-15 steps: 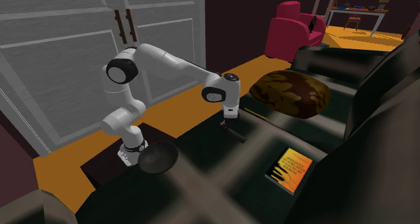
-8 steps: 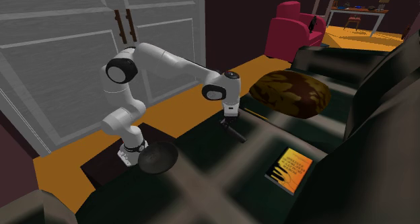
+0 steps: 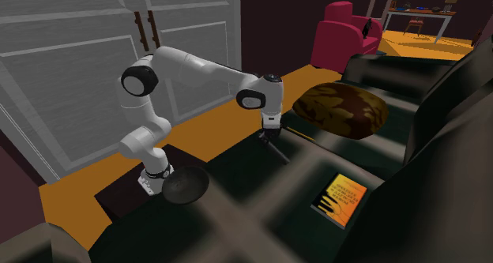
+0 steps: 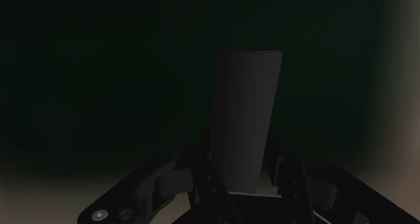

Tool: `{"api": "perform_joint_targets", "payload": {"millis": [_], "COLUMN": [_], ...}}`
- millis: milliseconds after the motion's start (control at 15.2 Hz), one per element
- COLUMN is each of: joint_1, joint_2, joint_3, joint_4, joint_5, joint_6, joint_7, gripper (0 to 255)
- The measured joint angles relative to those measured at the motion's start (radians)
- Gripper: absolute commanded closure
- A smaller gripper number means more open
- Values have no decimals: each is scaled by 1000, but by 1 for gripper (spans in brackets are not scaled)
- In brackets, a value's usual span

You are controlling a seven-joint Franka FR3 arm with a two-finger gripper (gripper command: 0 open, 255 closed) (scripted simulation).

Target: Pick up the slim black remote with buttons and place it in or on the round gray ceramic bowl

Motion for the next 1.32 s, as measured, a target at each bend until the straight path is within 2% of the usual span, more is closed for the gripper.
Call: {"api": "perform_joint_targets", "payload": {"millis": [858, 990, 1320], "joint_1": [-2, -16, -51], "joint_2": [-25, -67, -237], "joint_3": [-1, -14, -73], "joint_4": [143, 110, -77], "joint_5": [8, 26, 90], "joint_6": [-166, -174, -156], "joint_7": [5, -26, -144], "gripper": [255, 255, 255]}}
